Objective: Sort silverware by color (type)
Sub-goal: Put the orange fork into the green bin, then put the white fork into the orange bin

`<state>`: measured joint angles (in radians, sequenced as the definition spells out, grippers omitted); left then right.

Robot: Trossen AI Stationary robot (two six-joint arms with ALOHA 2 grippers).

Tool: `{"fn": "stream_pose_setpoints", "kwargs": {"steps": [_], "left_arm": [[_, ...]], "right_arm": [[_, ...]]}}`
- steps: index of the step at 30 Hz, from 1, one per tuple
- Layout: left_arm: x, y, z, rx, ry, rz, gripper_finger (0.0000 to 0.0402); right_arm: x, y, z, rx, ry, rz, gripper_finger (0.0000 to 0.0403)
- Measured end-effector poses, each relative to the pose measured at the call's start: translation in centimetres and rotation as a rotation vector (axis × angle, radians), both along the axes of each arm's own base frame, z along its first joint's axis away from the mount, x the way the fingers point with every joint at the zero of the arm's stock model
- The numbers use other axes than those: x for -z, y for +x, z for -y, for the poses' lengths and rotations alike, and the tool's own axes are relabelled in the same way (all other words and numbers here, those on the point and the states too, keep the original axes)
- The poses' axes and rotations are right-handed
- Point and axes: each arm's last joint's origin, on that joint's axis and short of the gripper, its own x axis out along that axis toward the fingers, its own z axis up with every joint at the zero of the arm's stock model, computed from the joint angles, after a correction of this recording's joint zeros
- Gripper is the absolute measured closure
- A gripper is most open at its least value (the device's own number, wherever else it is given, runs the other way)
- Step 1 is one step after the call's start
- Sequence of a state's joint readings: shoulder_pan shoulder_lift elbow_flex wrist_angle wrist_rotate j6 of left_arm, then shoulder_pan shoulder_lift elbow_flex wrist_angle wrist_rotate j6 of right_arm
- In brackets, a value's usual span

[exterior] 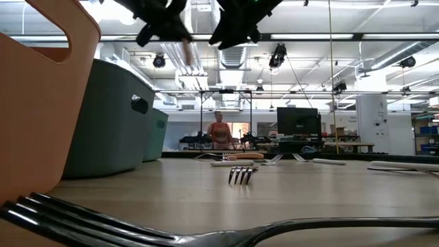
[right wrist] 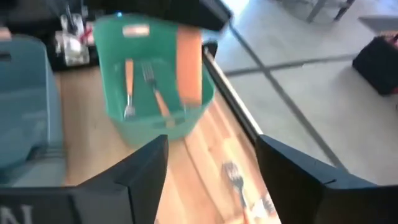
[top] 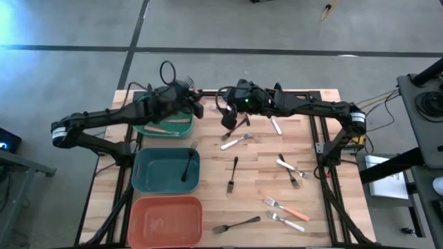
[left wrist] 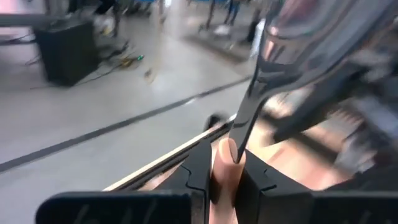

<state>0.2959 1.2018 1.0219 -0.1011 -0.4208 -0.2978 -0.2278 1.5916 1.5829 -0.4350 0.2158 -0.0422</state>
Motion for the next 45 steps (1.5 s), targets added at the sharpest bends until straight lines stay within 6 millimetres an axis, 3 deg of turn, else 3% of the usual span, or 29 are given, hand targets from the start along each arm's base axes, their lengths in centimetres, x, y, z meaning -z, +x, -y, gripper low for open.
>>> {"fn": "stream_pose_setpoints", "kwargs": {"steps": [10,15,20,29,33,36,40,45], "left_arm": [[3.7,-5.6,-0.6,-0.180,-0.150,-0.635,0.0382],[6.5,-6.7,-0.4,-0.166,-0.205,-0.877,0.0382],[9.2,-7.0,-0.3,-0.132,-0.214,-0.996,0.0380],[12.7,-7.5,-0.1,-0.139,-0.258,-1.073,0.0330],[12.6,-7.4,-0.1,-0.121,-0.277,-1.060,0.0328],[11.4,-7.0,-0.2,-0.122,-0.264,-1.014,0.0327],[8.7,-6.2,-0.4,-0.088,-0.254,-0.914,0.0326],[4.2,-5.4,-0.3,0.079,-0.268,-0.736,0.0325]], "right_arm": [[2.4,-3.0,1.7,0.173,0.209,-0.271,0.0190],[4.1,-4.3,2.0,0.240,0.279,-0.406,0.0201],[5.8,-5.3,1.6,0.264,0.324,-0.543,0.0209],[8.5,-6.5,1.2,0.346,0.397,-0.651,0.0214],[9.0,-6.9,1.0,0.380,0.429,-0.674,0.0216],[9.3,-7.2,0.8,0.384,0.465,-0.709,0.0216],[9.9,-7.9,0.2,0.373,0.566,-0.783,0.0216],[10.8,-9.4,-1.3,0.332,0.676,-0.956,0.0218]]}}
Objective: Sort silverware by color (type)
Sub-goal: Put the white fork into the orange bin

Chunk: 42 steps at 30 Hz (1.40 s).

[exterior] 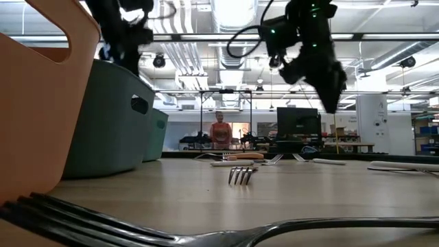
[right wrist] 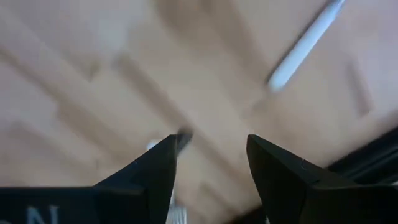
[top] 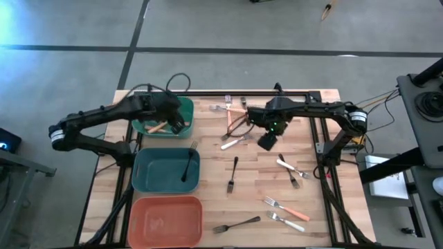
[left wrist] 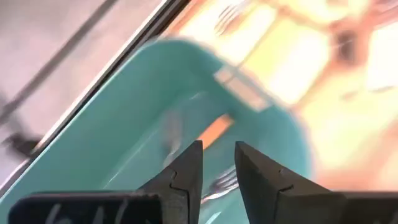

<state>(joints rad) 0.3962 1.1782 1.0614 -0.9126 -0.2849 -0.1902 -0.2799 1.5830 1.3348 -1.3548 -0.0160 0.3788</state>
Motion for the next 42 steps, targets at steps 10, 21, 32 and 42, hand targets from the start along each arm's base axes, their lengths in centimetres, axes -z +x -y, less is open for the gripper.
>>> {"fn": "stream_pose_setpoints", "kwargs": {"steps": [10,21,32,42], "left_arm": [[-7.6,0.4,0.8,0.116,0.003,0.334,0.0325],[-10.6,1.5,2.0,0.129,0.009,0.555,0.0325],[-10.9,2.2,3.1,0.138,-0.033,0.626,0.0325],[-11.1,2.5,3.7,0.159,-0.042,0.646,0.0325]], "right_arm": [[2.1,-2.8,-4.1,-0.150,0.139,-0.024,0.0237],[6.2,-3.9,-6.2,-0.212,0.155,0.069,0.0249],[8.4,-4.3,-6.4,-0.228,0.152,0.120,0.0231],[9.6,-4.4,-6.4,-0.213,0.145,0.146,0.0244]]}}
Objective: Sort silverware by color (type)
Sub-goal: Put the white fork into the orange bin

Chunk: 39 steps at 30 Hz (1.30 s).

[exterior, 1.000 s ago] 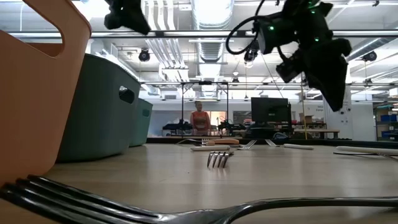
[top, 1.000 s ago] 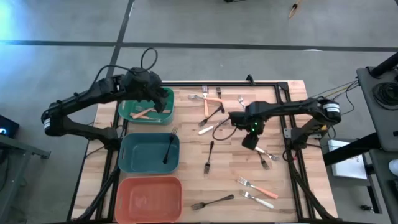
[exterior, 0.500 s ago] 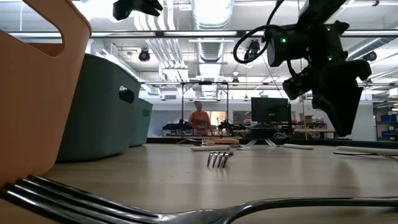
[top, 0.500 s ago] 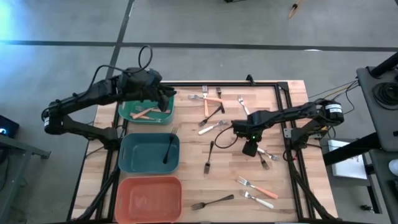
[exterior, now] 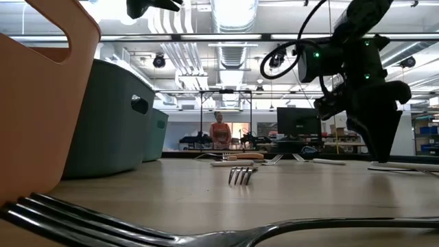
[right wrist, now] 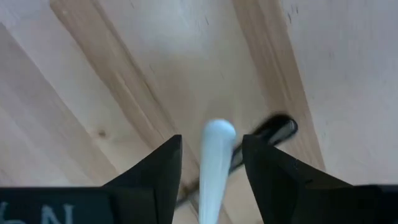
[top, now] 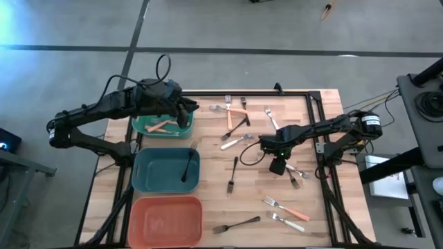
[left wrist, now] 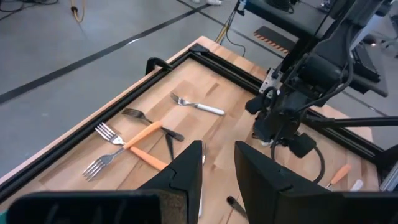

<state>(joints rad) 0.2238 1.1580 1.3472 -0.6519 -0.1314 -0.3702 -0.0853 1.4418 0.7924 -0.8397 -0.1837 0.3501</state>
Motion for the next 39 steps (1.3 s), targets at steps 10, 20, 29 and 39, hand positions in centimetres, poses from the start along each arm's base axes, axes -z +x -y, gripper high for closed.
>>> {"fn": "stream_pose_setpoints", "kwargs": {"steps": [10,20,29,39], "left_arm": [[-0.1,0.1,0.5,0.018,-0.003,0.009,0.0325],[-0.1,0.2,0.7,0.030,-0.003,0.010,0.0325],[-0.1,0.2,0.7,0.030,-0.002,0.010,0.0325],[-0.1,0.1,0.7,0.018,0.006,0.008,0.0325]], "right_arm": [[0.4,-0.2,0.0,0.009,-0.001,0.000,0.0251],[0.9,-0.6,0.0,0.009,-0.028,-0.018,0.0257],[1.3,-1.1,0.0,0.018,-0.029,-0.028,0.0280],[1.4,-0.9,0.0,0.017,-0.009,-0.010,0.0378]]}}
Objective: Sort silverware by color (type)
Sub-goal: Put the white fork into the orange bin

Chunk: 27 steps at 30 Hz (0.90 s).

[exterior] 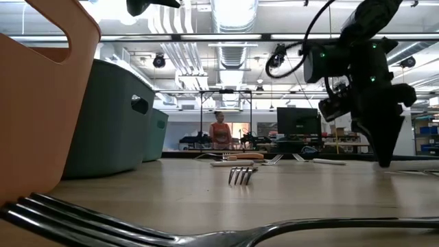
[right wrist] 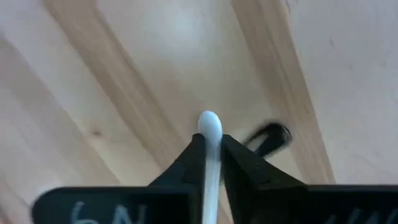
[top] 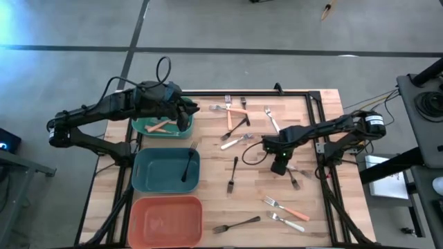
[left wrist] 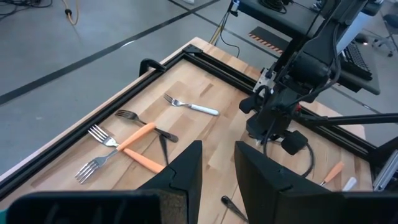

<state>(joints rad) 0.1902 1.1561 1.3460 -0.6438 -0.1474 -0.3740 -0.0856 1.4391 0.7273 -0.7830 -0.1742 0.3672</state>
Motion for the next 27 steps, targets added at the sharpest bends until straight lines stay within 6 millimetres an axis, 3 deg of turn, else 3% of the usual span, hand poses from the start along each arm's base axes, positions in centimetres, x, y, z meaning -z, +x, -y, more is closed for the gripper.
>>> {"fn": "stream_pose_setpoints", "kwargs": {"steps": [11,21,27], "left_arm": [[-0.2,-0.3,0.1,-0.001,0.001,0.011,0.0325],[-0.2,-0.3,0.1,0.000,0.001,0.010,0.0325],[-0.2,-0.4,0.1,0.000,0.000,0.004,0.0325]], "right_arm": [[-1.4,0.6,-0.1,-0.025,0.031,0.053,0.0395],[-0.8,0.7,0.0,-0.029,0.034,0.029,0.0389],[-0.3,0.9,0.0,-0.040,0.036,0.010,0.0362]]}}
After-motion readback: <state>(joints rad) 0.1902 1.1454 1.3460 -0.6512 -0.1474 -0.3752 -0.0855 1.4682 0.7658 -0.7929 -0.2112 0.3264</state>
